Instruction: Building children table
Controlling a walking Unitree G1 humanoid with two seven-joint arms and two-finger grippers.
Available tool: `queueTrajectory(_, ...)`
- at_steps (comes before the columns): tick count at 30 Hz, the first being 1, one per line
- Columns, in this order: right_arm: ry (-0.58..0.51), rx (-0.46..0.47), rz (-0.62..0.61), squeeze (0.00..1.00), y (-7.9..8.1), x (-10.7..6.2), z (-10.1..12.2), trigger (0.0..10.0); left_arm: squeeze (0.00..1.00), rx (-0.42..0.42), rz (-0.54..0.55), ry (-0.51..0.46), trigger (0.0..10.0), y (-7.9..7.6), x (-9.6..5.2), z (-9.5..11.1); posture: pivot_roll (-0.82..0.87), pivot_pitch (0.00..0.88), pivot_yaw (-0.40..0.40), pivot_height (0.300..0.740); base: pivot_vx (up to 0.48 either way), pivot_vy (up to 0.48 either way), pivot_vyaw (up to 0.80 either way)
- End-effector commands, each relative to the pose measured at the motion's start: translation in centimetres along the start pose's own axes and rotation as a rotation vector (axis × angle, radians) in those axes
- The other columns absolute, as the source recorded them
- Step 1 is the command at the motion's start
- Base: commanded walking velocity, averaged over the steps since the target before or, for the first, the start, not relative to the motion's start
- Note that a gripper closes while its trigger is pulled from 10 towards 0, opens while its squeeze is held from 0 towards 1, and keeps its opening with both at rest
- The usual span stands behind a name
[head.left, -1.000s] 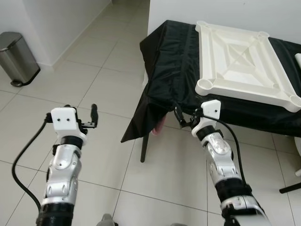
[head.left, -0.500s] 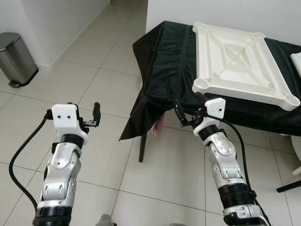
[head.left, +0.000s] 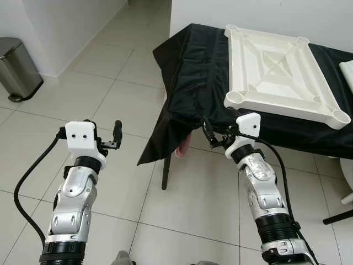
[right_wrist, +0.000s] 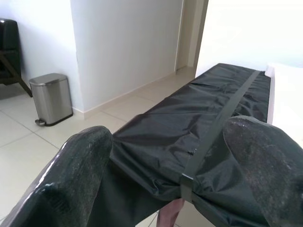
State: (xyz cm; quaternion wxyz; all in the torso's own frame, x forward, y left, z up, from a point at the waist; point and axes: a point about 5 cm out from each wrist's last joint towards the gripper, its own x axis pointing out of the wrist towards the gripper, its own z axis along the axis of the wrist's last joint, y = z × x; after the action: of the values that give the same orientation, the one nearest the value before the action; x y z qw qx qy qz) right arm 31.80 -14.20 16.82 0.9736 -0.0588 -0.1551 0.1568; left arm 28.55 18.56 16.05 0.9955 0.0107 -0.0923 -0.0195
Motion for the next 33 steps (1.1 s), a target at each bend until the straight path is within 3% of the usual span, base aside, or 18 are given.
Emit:
queueTrajectory(1, 0.007, -0.001, 0.0, 0.0, -0.11, -0.15, 0.01, 10.0, 0.0, 0.005, -0.024, 0.011, 10.0, -0.19, -0.09, -0.03, 0.02, 0.091, -0.041, 0.74, 0.0, -0.259, 0.0)
queueTrajectory(33, 0.03, -0.012, 0.002, 0.0, 0.03, -0.43, -0.09, 10.0, 0.0, -0.001, -0.018, 0.032, 10.0, 0.19, 0.28, -0.03, 0.01, 0.081, -0.038, 0.74, 0.0, -0.353, 0.0)
